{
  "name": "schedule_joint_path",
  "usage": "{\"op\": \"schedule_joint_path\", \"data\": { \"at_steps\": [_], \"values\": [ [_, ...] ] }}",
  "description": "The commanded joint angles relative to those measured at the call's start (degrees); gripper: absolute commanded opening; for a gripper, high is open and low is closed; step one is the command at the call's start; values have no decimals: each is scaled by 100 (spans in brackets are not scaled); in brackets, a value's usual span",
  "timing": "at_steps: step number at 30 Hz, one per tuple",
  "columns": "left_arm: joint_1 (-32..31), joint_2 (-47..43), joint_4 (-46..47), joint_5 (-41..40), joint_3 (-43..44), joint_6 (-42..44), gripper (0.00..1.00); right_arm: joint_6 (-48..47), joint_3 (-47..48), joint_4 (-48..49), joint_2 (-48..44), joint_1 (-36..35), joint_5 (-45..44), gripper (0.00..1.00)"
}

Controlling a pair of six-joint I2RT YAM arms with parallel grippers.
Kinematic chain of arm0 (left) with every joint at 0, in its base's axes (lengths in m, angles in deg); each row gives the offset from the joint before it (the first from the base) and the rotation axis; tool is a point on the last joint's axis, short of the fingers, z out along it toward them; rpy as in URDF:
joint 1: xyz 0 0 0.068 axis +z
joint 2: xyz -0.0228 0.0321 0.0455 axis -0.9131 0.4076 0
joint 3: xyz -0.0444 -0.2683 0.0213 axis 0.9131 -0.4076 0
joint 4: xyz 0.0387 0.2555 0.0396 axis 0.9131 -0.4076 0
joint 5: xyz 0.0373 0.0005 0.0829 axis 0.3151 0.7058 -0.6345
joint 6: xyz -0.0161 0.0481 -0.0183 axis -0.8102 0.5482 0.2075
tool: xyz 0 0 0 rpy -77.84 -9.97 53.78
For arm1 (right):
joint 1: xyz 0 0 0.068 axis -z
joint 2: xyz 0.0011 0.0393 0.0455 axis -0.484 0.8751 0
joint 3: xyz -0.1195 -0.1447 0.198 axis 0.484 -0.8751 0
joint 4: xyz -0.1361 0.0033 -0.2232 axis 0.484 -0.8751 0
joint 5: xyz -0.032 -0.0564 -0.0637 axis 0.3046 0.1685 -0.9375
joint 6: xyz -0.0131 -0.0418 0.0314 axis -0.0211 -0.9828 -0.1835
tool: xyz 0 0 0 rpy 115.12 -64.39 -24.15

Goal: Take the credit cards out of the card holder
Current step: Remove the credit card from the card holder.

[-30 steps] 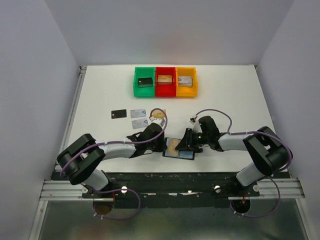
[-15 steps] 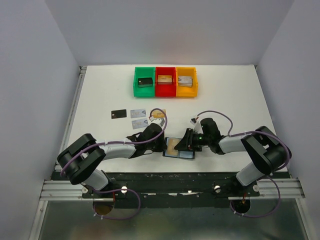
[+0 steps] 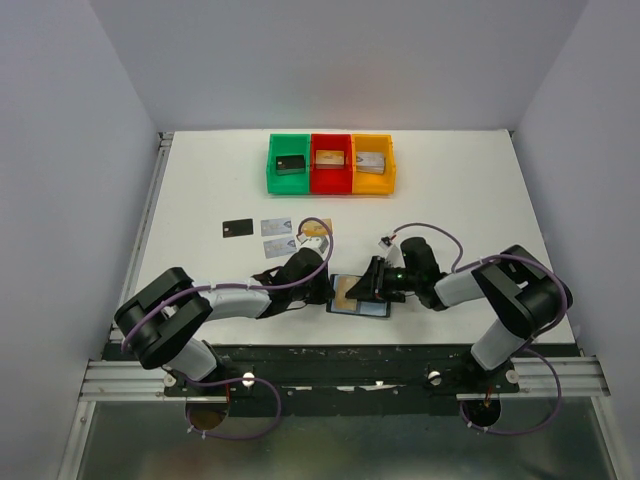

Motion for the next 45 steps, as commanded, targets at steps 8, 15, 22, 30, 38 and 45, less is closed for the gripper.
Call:
{"op": "schedule_joint_path", "data": {
  "at_steps": [8,15,22,30,38,45],
  "values": [
    [-107,259,-133,199,-136,3,0,-63,197,137,255,-24,268,40],
    [-116,295,-133,225,-145,3,0,-116,189,14,159,-24,242,40],
    [-116,426,-335,68,-180,-172,0,-282,163,-521,-236,-24,66,39],
    [-116,479,-318,-12,-259,-322,0,-555,206,-1190,-684,-15,-127,37],
    [-81,462,-370,-20,-338,-383,0,-845,321,-1866,-992,-15,-294,37],
    [-80,453,-353,-21,-382,-419,0,-950,382,-2122,-1124,-15,-364,36]
  ]
}}
